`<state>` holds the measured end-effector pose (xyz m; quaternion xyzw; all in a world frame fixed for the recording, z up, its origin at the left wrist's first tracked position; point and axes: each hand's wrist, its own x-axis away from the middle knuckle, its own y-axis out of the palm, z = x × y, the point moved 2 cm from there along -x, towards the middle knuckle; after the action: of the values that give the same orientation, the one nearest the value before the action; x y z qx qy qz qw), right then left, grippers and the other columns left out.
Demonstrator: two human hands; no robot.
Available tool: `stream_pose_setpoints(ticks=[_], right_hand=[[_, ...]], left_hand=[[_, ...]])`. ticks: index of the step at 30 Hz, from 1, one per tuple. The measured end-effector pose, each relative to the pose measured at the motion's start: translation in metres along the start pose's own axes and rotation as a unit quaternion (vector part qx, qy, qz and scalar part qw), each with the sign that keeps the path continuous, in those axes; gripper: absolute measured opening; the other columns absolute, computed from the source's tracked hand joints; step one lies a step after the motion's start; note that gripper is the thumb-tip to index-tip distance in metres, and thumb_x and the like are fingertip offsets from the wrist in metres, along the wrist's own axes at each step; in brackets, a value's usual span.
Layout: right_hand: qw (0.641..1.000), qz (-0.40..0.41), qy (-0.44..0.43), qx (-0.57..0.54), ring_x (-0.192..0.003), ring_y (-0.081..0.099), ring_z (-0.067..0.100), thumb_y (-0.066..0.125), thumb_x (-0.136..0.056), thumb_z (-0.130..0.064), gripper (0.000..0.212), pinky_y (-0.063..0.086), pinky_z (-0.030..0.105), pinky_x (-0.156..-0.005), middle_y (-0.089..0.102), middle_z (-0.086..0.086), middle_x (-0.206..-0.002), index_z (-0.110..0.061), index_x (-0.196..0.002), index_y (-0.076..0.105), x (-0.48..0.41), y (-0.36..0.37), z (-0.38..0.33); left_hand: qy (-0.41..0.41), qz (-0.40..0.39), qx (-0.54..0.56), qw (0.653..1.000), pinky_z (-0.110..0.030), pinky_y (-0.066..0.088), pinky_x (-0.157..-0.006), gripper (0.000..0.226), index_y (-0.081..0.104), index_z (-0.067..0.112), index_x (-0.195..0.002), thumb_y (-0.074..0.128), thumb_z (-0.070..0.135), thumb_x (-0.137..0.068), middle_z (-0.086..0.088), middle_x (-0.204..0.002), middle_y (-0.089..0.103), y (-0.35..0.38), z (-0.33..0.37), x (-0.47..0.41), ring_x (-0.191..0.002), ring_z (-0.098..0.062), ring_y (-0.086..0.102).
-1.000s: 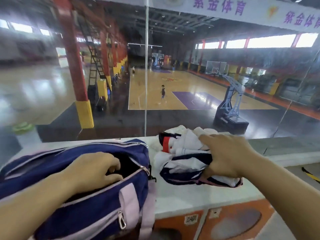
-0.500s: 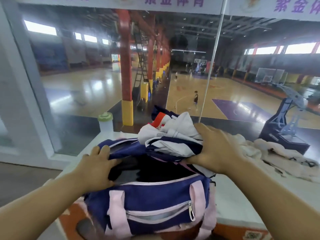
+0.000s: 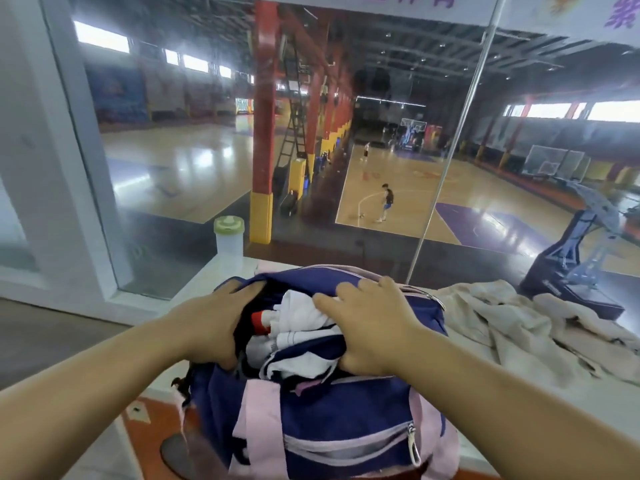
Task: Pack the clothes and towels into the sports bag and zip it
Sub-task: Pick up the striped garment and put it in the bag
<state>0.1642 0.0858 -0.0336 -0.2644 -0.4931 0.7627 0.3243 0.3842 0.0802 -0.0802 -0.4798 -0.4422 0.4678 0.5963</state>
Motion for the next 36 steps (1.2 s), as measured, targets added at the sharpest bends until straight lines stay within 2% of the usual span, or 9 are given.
stream_pose_setpoints(ticks=[5,8,12,15,19,22,25,31,36], right_hand=[[0.997,-0.051,-0.038,0.040,-0.097,0.050,0.032,0.061,-0.078,-0.040,0.054,0.031,0.043,-0.077,0.052,0.009,-0.113,-0.022,-0.126,0.045,-0.026,0.003,-0.033],[0.994,-0.075,-0.045,0.070,-0.082,0.046,0.028,0.057,-0.082,-0.037,0.034,0.027,0.039,-0.069,0.054,0.006,-0.100,-0.020,-0.112,0.055,-0.035,0.002,-0.037],[0.989,-0.101,-0.043,0.097,-0.066,0.050,0.022,0.056,-0.079,-0.029,0.008,0.036,0.035,-0.062,0.049,-0.002,-0.071,-0.022,-0.081,0.057,-0.043,-0.001,-0.026],[0.991,-0.106,-0.024,0.080,-0.057,0.047,0.019,0.053,-0.078,-0.029,0.011,0.033,0.029,-0.053,0.048,-0.003,-0.064,-0.021,-0.071,0.052,-0.050,-0.003,-0.023],[0.997,-0.059,-0.026,-0.046,-0.066,0.053,0.026,0.062,-0.075,-0.042,0.034,0.031,0.030,-0.050,0.056,0.000,-0.079,-0.020,-0.100,0.054,-0.052,0.005,-0.030],[0.989,-0.049,-0.064,-0.121,-0.092,0.058,0.032,0.066,-0.073,-0.048,0.054,0.045,0.036,-0.069,0.059,0.006,-0.106,-0.020,-0.116,0.048,-0.054,0.024,-0.042],[0.985,-0.063,-0.084,-0.134,-0.105,0.053,0.033,0.066,-0.076,-0.046,0.068,0.044,0.040,-0.089,0.053,0.010,-0.123,-0.019,-0.132,0.039,-0.058,0.047,-0.048],[0.989,-0.045,-0.067,-0.120,-0.120,0.038,0.034,0.068,-0.076,-0.045,0.084,0.037,0.047,-0.100,0.040,0.011,-0.138,-0.015,-0.142,0.025,-0.061,0.064,-0.046],[0.975,-0.091,-0.075,-0.189,-0.135,0.021,0.031,0.073,-0.072,-0.045,0.103,0.025,0.047,-0.112,0.021,0.005,-0.154,-0.018,-0.149,0.010,-0.058,0.056,-0.036]], left_hand=[[0.012,0.005,0.014,1.000,-0.038,0.054,-0.067,0.104,0.018,0.046,-0.131,0.081,0.032,-0.049,0.012,-0.107,0.041,-0.013,0.005,0.006,-0.089,-0.020,0.058],[0.004,-0.007,0.006,1.000,-0.038,0.054,-0.065,0.101,0.022,0.045,-0.131,0.080,0.029,-0.050,0.013,-0.107,0.040,-0.017,0.000,0.009,-0.086,-0.019,0.058],[0.013,-0.014,0.002,1.000,-0.040,0.055,-0.071,0.104,0.018,0.046,-0.132,0.079,0.028,-0.050,0.013,-0.110,0.039,-0.021,-0.001,0.014,-0.091,-0.020,0.056],[0.026,-0.007,0.002,1.000,-0.042,0.054,-0.075,0.107,0.018,0.045,-0.130,0.082,0.035,-0.045,0.011,-0.111,0.042,-0.023,0.004,0.014,-0.094,-0.021,0.057],[0.041,0.010,-0.012,0.999,-0.038,0.053,-0.073,0.113,0.018,0.038,-0.133,0.085,0.043,-0.043,0.010,-0.110,0.043,-0.029,0.008,0.011,-0.090,-0.020,0.057],[0.058,0.015,-0.002,0.998,-0.034,0.052,-0.071,0.110,0.022,0.038,-0.133,0.084,0.046,-0.042,0.011,-0.110,0.043,-0.033,0.007,0.008,-0.089,-0.017,0.055],[0.064,0.003,0.012,0.998,-0.036,0.052,-0.080,0.112,0.024,0.039,-0.132,0.086,0.047,-0.039,0.012,-0.113,0.044,-0.034,0.004,0.005,-0.096,-0.014,0.053],[0.048,0.045,0.046,0.997,-0.041,0.043,-0.096,0.121,0.019,0.040,-0.138,0.088,0.047,-0.038,0.013,-0.114,0.035,-0.027,-0.001,0.002,-0.109,-0.016,0.036],[0.059,0.084,0.091,0.991,-0.029,0.037,-0.097,0.094,0.032,0.036,-0.134,0.083,0.036,-0.054,0.015,-0.117,0.027,-0.027,-0.003,0.007,-0.114,-0.011,0.031]])
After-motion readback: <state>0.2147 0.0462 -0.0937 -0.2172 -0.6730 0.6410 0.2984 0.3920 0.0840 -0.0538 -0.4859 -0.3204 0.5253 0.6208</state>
